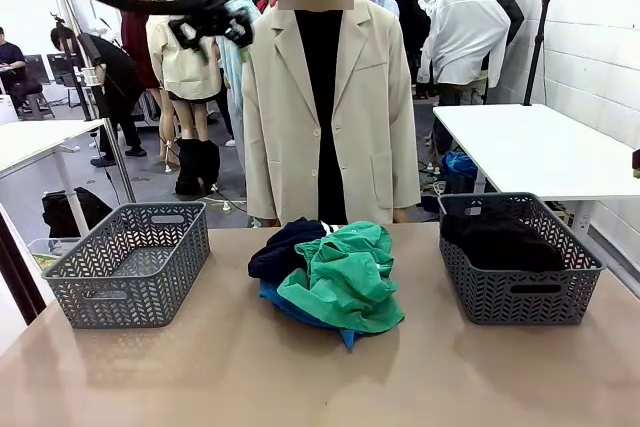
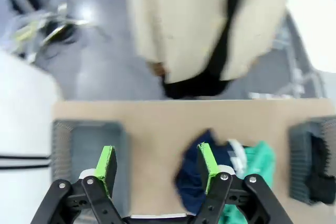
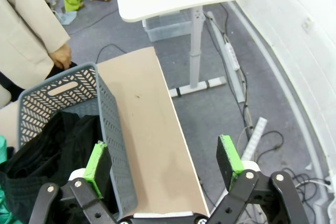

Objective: Sort the tops and bottoms.
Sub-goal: Lift clothes from the center of the table with your right hand.

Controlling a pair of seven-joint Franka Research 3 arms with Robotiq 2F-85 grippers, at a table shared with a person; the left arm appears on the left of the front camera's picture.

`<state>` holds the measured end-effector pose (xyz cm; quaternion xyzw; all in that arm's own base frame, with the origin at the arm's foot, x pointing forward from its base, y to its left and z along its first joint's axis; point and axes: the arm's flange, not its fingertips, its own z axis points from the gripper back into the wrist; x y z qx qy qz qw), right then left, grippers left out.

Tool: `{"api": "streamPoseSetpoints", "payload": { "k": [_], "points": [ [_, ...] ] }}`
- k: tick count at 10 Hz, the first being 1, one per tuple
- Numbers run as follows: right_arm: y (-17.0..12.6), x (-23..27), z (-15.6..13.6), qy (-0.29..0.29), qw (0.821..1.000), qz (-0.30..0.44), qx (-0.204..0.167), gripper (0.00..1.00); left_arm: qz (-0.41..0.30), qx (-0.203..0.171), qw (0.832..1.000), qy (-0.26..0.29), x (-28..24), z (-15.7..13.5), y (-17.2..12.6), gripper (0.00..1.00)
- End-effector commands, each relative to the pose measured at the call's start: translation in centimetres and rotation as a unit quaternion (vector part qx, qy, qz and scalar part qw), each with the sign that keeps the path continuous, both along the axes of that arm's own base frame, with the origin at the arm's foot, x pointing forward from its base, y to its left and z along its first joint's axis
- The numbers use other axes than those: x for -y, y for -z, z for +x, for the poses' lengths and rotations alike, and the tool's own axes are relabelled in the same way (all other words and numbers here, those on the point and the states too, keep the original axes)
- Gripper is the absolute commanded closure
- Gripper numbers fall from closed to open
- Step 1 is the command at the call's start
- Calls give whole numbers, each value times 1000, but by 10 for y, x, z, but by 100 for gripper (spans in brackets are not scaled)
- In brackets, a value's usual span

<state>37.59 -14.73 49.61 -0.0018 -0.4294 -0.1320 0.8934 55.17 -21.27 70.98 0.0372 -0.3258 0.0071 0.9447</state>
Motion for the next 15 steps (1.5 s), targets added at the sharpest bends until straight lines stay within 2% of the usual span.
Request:
{"api": "streamPoseSetpoints", "payload": {
  "k": [1,2,3,6,7,8,9,10,11,12,13,15],
  "points": [
    [1,-1,0,0,1000,6,-2,0,65,-20,994,-80,-128,-205,228,21],
    [1,-1,0,0,1000,6,-2,0,64,49,995,-62,-109,-190,216,21],
    [1,-1,0,0,1000,6,-2,0,41,-6,998,-45,-25,-21,32,21],
    [1,-1,0,0,1000,6,-2,0,41,-6,998,-45,-25,-21,32,21],
    [1,-1,0,0,1000,6,-2,0,44,5,998,-50,-28,-39,51,21],
    [1,-1,0,0,1000,6,-2,0,44,-40,995,-75,-74,-33,42,21],
    [1,-1,0,0,1000,6,-2,0,45,-58,995,-74,-129,-37,44,21],
    [1,-1,0,0,1000,6,-2,0,38,-88,991,-96,-180,-45,58,21],
    [1,-1,0,0,1000,6,-2,0,-1,-124,987,-99,-223,-51,73,21],
    [1,-1,0,0,1000,6,-2,0,-50,-145,985,-83,-262,-60,85,21],
    [1,-1,0,0,1000,6,-2,0,-72,-141,984,-88,-292,-72,88,21],
    [1,-1,0,0,1000,6,-2,0,-64,-123,985,-100,-323,-102,90,21]
  ]
}}
